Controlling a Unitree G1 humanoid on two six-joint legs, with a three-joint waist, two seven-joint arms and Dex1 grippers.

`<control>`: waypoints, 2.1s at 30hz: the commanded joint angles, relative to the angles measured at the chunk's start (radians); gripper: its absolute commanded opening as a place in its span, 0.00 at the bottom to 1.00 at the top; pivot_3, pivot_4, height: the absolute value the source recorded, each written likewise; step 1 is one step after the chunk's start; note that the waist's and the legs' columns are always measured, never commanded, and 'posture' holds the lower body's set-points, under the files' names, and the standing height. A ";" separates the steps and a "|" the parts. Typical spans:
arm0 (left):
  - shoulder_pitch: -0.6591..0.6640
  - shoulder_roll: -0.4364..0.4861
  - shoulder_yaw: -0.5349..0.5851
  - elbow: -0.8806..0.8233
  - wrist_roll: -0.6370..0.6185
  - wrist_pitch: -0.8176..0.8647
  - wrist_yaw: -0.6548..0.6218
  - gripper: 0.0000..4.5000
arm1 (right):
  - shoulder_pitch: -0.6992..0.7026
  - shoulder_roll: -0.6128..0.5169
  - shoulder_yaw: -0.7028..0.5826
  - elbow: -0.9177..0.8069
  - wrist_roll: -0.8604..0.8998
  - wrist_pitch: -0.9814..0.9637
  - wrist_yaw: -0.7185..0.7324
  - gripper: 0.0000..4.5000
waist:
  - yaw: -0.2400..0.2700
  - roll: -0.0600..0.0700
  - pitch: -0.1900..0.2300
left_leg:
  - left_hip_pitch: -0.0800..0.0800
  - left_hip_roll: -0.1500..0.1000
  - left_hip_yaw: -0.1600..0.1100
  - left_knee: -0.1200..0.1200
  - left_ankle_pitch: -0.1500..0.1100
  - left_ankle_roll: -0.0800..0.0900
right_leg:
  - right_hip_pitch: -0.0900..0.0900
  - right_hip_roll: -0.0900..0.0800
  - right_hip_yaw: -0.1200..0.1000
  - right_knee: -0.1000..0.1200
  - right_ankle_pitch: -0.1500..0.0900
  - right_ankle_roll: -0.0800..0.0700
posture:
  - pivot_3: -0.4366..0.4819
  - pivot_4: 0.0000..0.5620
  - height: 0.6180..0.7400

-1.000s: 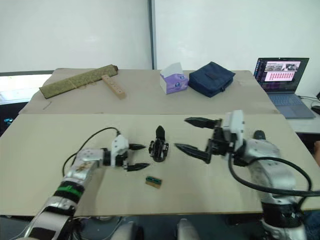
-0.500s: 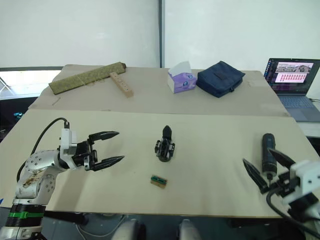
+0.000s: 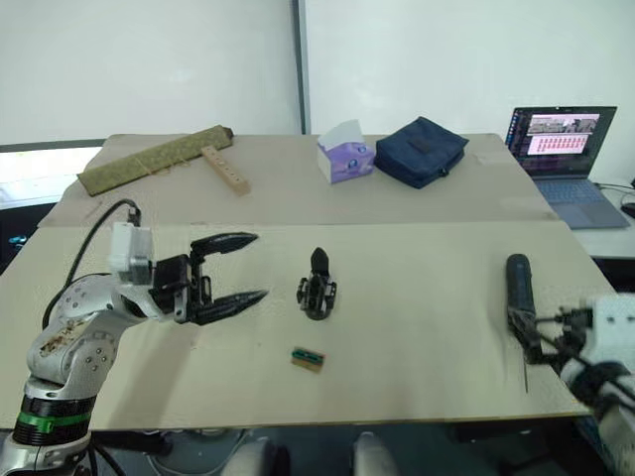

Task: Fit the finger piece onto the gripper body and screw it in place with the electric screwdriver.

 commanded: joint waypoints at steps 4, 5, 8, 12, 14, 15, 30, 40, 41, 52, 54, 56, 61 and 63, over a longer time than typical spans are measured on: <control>-0.048 0.056 0.008 -0.034 -0.046 0.059 -0.032 0.99 | -0.257 -0.201 0.128 0.325 -0.005 0.308 0.011 1.00 | 0.007 -0.002 0.001 | -0.003 -0.001 0.000 0.000 0.000 0.000 | -0.001 0.000 0.000 -0.002 0.001 0.002 | 0.48 0.27 1.00; -0.051 0.060 0.006 -0.038 -0.049 0.067 -0.032 0.99 | -0.283 -0.223 0.160 0.367 -0.025 0.316 0.015 1.00 | 0.006 -0.002 0.001 | -0.003 -0.001 0.000 0.000 0.000 0.001 | 0.000 0.000 0.000 -0.002 0.001 0.003 | 0.48 0.27 1.00; -0.051 0.085 0.008 -0.053 -0.062 0.113 -0.030 0.99 | -0.358 -0.260 0.248 0.483 -0.074 0.286 0.043 1.00 | 0.004 -0.002 0.001 | -0.004 -0.002 0.000 0.000 0.000 0.001 | 0.000 0.000 0.001 -0.003 0.003 0.007 | 0.48 0.27 1.00; -0.018 0.101 0.038 -0.070 -0.065 0.121 -0.016 1.00 | -0.451 -0.277 0.350 0.611 -0.093 0.306 0.120 0.83 | -0.002 -0.002 0.002 | -0.004 -0.002 0.001 0.000 0.000 0.001 | -0.001 0.001 0.002 -0.003 0.003 0.009 | 0.48 0.27 1.00; 0.001 0.111 0.044 -0.079 -0.072 0.130 -0.025 1.00 | -0.481 -0.283 0.365 0.646 -0.102 0.308 0.141 0.67 | -0.004 -0.002 0.002 | -0.004 -0.002 0.001 0.000 0.000 0.001 | 0.000 0.001 0.002 -0.003 0.003 0.009 | 0.48 0.27 1.00; 0.012 0.113 0.054 -0.080 -0.087 0.141 -0.023 1.00 | -0.490 -0.292 0.375 0.658 -0.116 0.283 0.154 0.59 | -0.003 -0.003 0.002 | -0.003 -0.002 0.001 0.000 0.000 0.001 | 0.000 0.001 0.003 -0.003 0.004 0.009 | 0.48 0.27 1.00; 0.217 0.153 0.122 0.039 0.023 -0.067 -0.200 1.00 | -0.233 -0.367 0.449 0.005 -0.040 0.079 0.510 0.44 | 0.004 0.000 0.005 | -0.003 0.003 0.001 0.000 0.000 0.001 | -0.003 0.005 0.003 -0.001 0.002 0.009 | 0.48 0.27 1.00; 0.273 0.149 0.098 0.047 0.066 -0.131 -0.217 1.00 | -0.164 -0.379 0.550 0.052 -0.197 -0.095 0.526 0.44 | 0.012 -0.001 0.007 | -0.006 0.000 0.004 0.008 -0.001 0.002 | -0.002 -0.003 0.005 -0.002 0.000 0.006 | 0.48 0.27 1.00; 0.273 0.148 0.095 0.049 0.068 -0.135 -0.218 1.00 | -0.164 -0.380 0.561 0.064 -0.209 -0.111 0.532 0.44 | 0.011 -0.002 0.007 | -0.006 0.000 0.004 0.008 -0.001 0.002 | -0.002 -0.002 0.005 -0.002 0.000 0.006 | 0.48 0.27 1.00; 0.244 0.164 0.060 0.076 0.073 -0.118 -0.237 1.00 | -0.243 -0.507 0.567 0.164 -0.193 -0.102 0.732 0.99 | 0.005 -0.002 0.007 | -0.004 0.001 0.005 0.008 -0.001 0.002 | -0.002 0.001 0.005 0.000 0.001 0.005 | 0.48 0.27 1.00; 0.239 0.170 0.053 0.081 0.077 -0.113 -0.243 1.00 | -0.292 -0.560 0.561 0.167 -0.160 -0.041 0.779 0.99 | 0.005 -0.002 0.007 | -0.004 0.001 0.005 0.008 -0.001 0.002 | -0.002 0.001 0.005 0.000 0.001 0.005 | 0.48 0.27 1.00; 0.234 0.174 0.045 0.082 0.078 -0.106 -0.248 1.00 | -0.344 -0.653 0.595 0.144 -0.140 0.015 0.855 0.99 | 0.004 0.000 0.008 | -0.004 0.001 0.005 0.008 -0.001 0.002 | -0.003 0.001 0.005 0.000 0.001 0.005 | 0.48 0.27 1.00; 0.211 0.169 0.024 0.084 0.080 -0.095 -0.246 1.00 | -0.504 -0.817 0.786 0.032 -0.176 0.176 0.948 0.99 | 0.003 0.000 0.008 | -0.003 0.004 0.005 0.006 -0.001 0.002 | -0.004 0.000 0.004 0.000 0.000 0.002 | 0.48 0.27 1.00; 0.203 0.165 0.013 0.084 0.082 -0.095 -0.244 1.00 | -0.618 -0.796 0.891 -0.007 -0.201 0.274 0.944 0.99 | 0.004 0.000 0.008 | -0.004 0.004 0.004 0.006 -0.001 0.002 | -0.005 0.000 0.004 0.001 0.000 0.001 | 0.48 0.27 1.00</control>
